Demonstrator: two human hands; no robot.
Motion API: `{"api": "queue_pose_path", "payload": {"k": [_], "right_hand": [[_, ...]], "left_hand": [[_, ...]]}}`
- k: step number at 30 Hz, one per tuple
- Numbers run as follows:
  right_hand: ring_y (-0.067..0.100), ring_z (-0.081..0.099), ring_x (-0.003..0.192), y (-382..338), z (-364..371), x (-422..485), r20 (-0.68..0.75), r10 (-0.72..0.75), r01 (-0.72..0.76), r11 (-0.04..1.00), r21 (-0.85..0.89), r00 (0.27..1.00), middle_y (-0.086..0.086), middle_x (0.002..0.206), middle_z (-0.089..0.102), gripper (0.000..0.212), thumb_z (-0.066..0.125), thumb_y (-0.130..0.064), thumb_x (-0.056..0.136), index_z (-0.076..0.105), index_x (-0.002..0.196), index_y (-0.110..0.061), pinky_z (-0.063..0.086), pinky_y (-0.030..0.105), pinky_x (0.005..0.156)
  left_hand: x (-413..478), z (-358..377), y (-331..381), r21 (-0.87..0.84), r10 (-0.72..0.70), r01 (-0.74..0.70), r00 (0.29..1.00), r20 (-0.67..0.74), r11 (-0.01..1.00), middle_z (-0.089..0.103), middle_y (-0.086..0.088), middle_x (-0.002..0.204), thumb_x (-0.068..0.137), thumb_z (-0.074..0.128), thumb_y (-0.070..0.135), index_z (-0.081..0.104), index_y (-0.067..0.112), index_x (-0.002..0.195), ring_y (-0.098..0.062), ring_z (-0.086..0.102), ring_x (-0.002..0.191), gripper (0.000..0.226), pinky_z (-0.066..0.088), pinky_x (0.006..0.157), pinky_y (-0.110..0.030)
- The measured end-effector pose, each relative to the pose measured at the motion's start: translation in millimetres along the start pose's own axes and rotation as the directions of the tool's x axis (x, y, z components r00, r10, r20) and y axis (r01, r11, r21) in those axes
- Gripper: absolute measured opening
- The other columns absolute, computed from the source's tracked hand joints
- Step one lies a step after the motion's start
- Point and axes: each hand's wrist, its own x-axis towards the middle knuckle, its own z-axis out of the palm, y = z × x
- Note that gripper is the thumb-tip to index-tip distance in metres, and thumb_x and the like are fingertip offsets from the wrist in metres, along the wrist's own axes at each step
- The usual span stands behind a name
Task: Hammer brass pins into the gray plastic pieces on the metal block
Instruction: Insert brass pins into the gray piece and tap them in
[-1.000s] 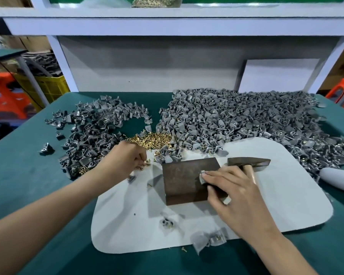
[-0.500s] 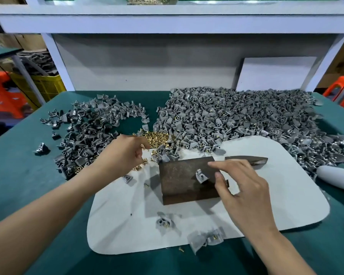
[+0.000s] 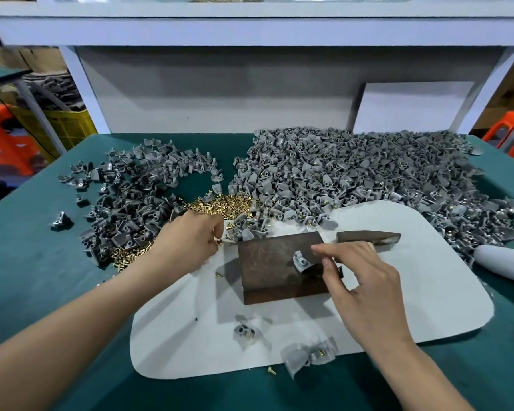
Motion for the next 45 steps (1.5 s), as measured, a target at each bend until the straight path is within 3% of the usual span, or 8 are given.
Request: {"api": "queue_pose_path", "payload": {"k": [8,17,21,23,27,29,39,45], "right_hand": [[0.018,0.063,0.079,0.1,-1.2,-1.3,-0.045,-0.028,0.029,0.999,0.032,0.999,-0.004,0.085,0.069,0.021,0.054,-0.014,0.086,0.071,0.098,-0.014,0.053,0.046,0.073],[0.017,0.064,0.079,-0.5,-1.7,-1.3,-0.043,-0.020,0.022,0.999,0.036,0.999,-0.005,0.085,0.069,0.020,0.059,-0.009,0.083,0.072,0.097,-0.014,0.053,0.048,0.073],[0.005,0.064,0.079,-3.6,-2.3,-1.7,-0.087,-0.053,0.061,0.993,0.101,0.995,-0.009,0.086,0.069,0.016,0.064,-0.020,0.086,0.071,0.100,-0.017,0.052,0.047,0.083],[-0.005,0.057,0.079,-5.8,-1.5,-1.8,-0.094,-0.097,0.108,0.987,0.120,0.991,-0.015,0.085,0.065,0.015,0.068,-0.018,0.084,0.069,0.098,-0.023,0.051,0.031,0.086],[0.000,0.060,0.072,-8.2,-2.0,-1.6,-0.060,0.007,0.007,0.974,0.225,0.998,-0.021,0.079,0.063,0.012,0.062,-0.031,0.082,0.064,0.093,-0.030,0.049,0.059,0.080],[0.009,0.065,0.074,-9.1,-4.5,-2.4,-0.036,0.095,-0.075,0.929,0.362,0.995,-0.017,0.083,0.068,0.014,0.063,-0.030,0.080,0.065,0.094,-0.033,0.054,0.049,0.077],[0.007,0.068,0.075,-16.9,-10.6,-2.2,-0.035,0.213,-0.162,0.833,0.529,0.976,-0.013,0.083,0.072,0.014,0.071,-0.027,0.079,0.071,0.087,-0.039,0.051,0.014,0.072],[0.016,0.066,0.071,-16.5,-9.7,-4.0,-0.001,0.258,-0.219,0.822,0.525,0.966,-0.003,0.080,0.070,0.010,0.070,-0.026,0.079,0.069,0.085,-0.033,0.051,0.018,0.066]], "left_hand": [[3.8,-15.6,16.7,-0.251,0.073,-0.131,0.970,-0.230,0.959,0.068,0.002,0.072,0.077,0.062,-0.003,0.071,0.014,0.087,-0.011,0.059,0.065,0.022,0.049,0.066,-0.025],[-1.9,-16.1,21.4,-0.332,0.066,-0.101,0.991,-0.116,0.938,0.062,0.003,0.071,0.077,0.067,-0.001,0.070,0.012,0.095,0.000,0.051,0.060,0.023,0.041,0.060,-0.012],[-25.5,-35.2,48.6,-0.765,0.091,-0.103,0.994,-0.059,0.636,0.072,0.003,0.079,0.080,0.074,0.004,0.069,0.023,0.100,-0.009,0.069,0.075,0.028,0.049,0.072,-0.012],[-40.4,-40.2,68.8,-0.840,0.199,-0.119,0.980,-0.013,0.529,0.074,0.006,0.085,0.081,0.075,0.010,0.066,0.028,0.105,-0.009,0.071,0.082,0.031,0.053,0.084,-0.025],[-53.0,-34.1,100.5,-0.982,0.174,0.039,0.982,0.072,0.184,0.074,-0.004,0.081,0.081,0.070,-0.002,0.064,0.019,0.109,-0.014,0.070,0.074,0.036,0.057,0.072,-0.023],[-53.1,-31.9,108.3,-0.994,0.111,0.073,0.990,0.082,0.084,0.073,-0.007,0.080,0.080,0.068,-0.006,0.063,0.018,0.109,-0.015,0.069,0.071,0.037,0.059,0.072,-0.026],[-50.7,-23.9,106.4,-0.995,0.096,0.086,0.991,0.090,0.043,0.073,-0.007,0.079,0.078,0.070,-0.001,0.065,0.016,0.103,-0.014,0.068,0.068,0.030,0.058,0.074,-0.026],[-51.0,-17.1,103.9,-0.930,0.098,-0.156,0.987,-0.130,0.333,0.073,0.005,0.085,0.084,0.071,0.010,0.066,0.027,0.102,-0.005,0.068,0.083,0.025,0.056,0.081,-0.025]]}}
